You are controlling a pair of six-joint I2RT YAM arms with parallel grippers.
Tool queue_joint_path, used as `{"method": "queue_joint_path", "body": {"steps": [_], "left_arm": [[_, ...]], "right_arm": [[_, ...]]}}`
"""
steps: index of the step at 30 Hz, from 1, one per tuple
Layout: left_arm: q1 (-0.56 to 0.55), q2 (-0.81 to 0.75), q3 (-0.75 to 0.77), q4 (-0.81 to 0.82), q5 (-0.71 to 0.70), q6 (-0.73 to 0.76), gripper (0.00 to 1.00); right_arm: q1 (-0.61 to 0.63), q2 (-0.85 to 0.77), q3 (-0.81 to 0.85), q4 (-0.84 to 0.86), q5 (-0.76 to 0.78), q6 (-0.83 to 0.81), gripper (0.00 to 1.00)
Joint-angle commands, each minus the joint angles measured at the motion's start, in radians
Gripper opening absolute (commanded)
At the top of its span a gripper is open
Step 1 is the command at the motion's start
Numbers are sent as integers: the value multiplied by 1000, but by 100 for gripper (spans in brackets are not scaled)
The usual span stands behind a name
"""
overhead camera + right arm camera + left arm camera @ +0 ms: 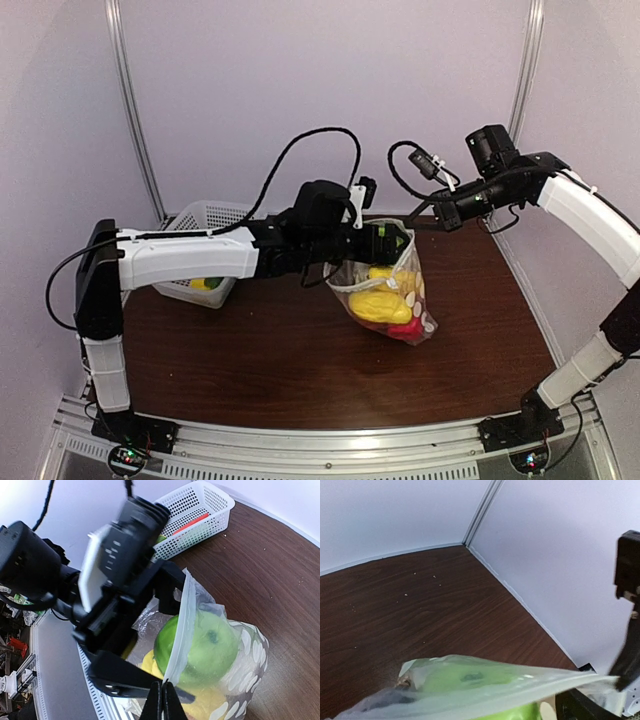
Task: Place the food in the zip-top bag and seal the zipper
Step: Place the fake fruit in the zipper food storage bag, then pass from the right arm to the left
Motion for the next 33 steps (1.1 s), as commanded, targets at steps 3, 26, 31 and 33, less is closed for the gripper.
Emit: {"method": "queue_joint_path", "body": {"steps": [3,26,31,33], "left_arm": [[5,-144,92,-98,216,63,98],[-17,-288,-260,-308,312,104,85],[-35,-280,-316,-225,289,40,83],[-35,-271,-314,-218,274,29,82]], "right_arm": [[-1,5,-19,45,-21,-22,0],[0,7,-53,44,-63,-32,0],[-1,11,-68,54,-69,-31,0],[-1,14,-66,53,-68,-32,0]]}}
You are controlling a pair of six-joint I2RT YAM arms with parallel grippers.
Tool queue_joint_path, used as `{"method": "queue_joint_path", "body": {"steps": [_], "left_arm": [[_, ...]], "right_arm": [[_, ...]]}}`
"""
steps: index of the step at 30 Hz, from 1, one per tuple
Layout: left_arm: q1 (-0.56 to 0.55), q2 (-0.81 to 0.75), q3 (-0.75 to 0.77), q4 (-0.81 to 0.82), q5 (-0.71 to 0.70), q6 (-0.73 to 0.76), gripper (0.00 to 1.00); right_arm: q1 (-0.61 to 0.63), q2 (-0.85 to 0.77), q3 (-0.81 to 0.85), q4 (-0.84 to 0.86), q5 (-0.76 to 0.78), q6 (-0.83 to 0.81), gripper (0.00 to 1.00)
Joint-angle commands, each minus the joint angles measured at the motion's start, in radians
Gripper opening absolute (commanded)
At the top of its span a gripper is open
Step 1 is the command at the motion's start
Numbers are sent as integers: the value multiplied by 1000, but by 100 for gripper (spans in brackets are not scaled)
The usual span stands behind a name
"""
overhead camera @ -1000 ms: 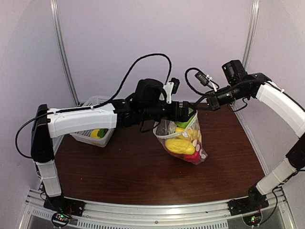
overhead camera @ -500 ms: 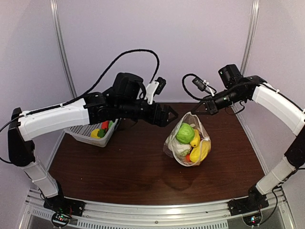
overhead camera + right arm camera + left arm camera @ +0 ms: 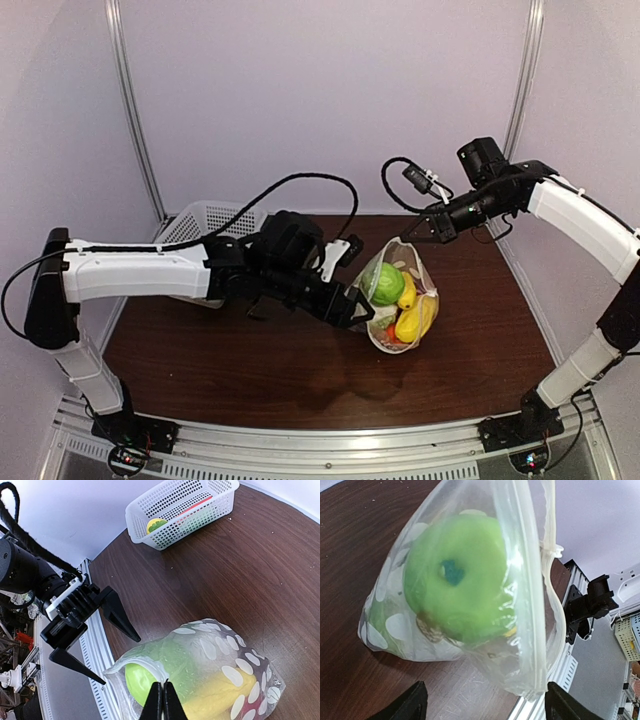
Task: Place the food in the zip-top bag and seal the zipper
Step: Pass from the right arm to the left
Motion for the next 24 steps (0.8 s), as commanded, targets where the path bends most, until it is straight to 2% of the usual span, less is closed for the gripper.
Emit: {"method": "queue_joint_path", "body": {"steps": [1,4,7,9,12,15,16,18,21,24], "left_arm": [[3,4,-20,102,-9,-58,80],[-12,-37,-56,174,-36,-60,81],[-16,-20,-26,151,-64,-59,82],[-16,34,14,131,-66,-61,79],[-16,119,106,42,-86,-76,59],[-16,140,143,-9,-125,-84,25],[-13,135,148,-14,-129,-81,14],[-13,118,178,-46,-147,-70,0],[2,81,229,-102,-145,-53,0],[34,48,249,-124,-80,-107,0]], "right_arm": [[1,-11,-2,48,-39,-10,0],[1,-13,2,37,-24,-19,0],[1,-11,3,35,-22,-23,0],[2,-5,2,40,-25,-18,0],[2,7,16,33,-24,-22,0],[0,16,45,-2,13,-49,0],[-2,19,80,-36,33,-80,6],[-15,21,156,-153,70,-169,15],[-60,-10,193,-295,120,-291,26],[-97,-77,124,-368,138,-414,30]]}}
